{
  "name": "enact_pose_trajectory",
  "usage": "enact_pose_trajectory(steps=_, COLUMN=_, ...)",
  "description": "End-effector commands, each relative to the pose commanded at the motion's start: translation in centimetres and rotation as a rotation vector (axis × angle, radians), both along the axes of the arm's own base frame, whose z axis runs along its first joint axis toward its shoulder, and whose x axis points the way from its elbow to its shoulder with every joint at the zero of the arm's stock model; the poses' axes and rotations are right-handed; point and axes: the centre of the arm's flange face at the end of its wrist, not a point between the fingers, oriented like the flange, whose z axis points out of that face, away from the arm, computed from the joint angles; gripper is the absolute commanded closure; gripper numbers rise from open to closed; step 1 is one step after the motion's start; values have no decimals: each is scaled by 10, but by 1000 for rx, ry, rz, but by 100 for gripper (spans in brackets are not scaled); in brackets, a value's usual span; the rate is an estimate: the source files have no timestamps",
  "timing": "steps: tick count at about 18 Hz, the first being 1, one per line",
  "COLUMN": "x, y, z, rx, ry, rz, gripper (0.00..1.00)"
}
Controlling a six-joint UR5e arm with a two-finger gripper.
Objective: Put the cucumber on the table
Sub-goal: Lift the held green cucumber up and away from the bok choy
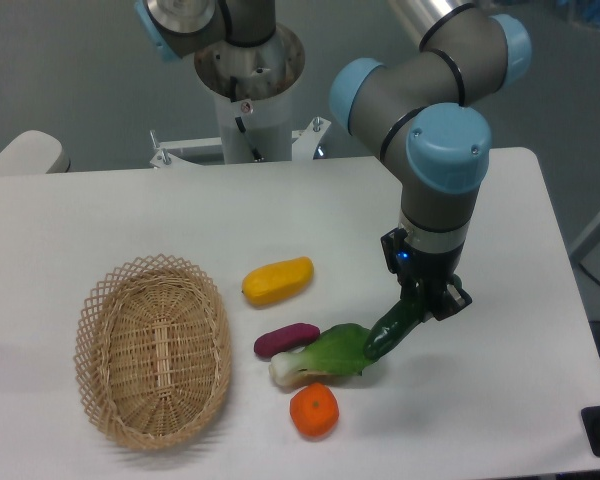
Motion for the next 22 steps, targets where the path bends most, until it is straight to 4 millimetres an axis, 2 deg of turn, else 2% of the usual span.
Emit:
enact_pose_trajectory(steps=9, x=-5, y=-2, z=-5, rx=-7, ry=3, rz=-25, gripper=73)
enact_pose_trajectory(steps=15, x=-34, y=-30, z=-20, rx=-32, ry=-3, rz=-90, gripper=73)
enact_pose_trajectory(steps=17, x=-37, y=-34, z=-27, rx=-41, ry=-5, rz=-112, gripper=73)
enact_pose_trajectory(steps=20, x=-46, y=-46, z=-44, rx=-55, ry=-20, rz=-138, gripper=73)
enact_pose_trajectory(steps=22, x=-59, y=-64, z=-56, rx=-58, ry=-1, rz=-163, gripper=73)
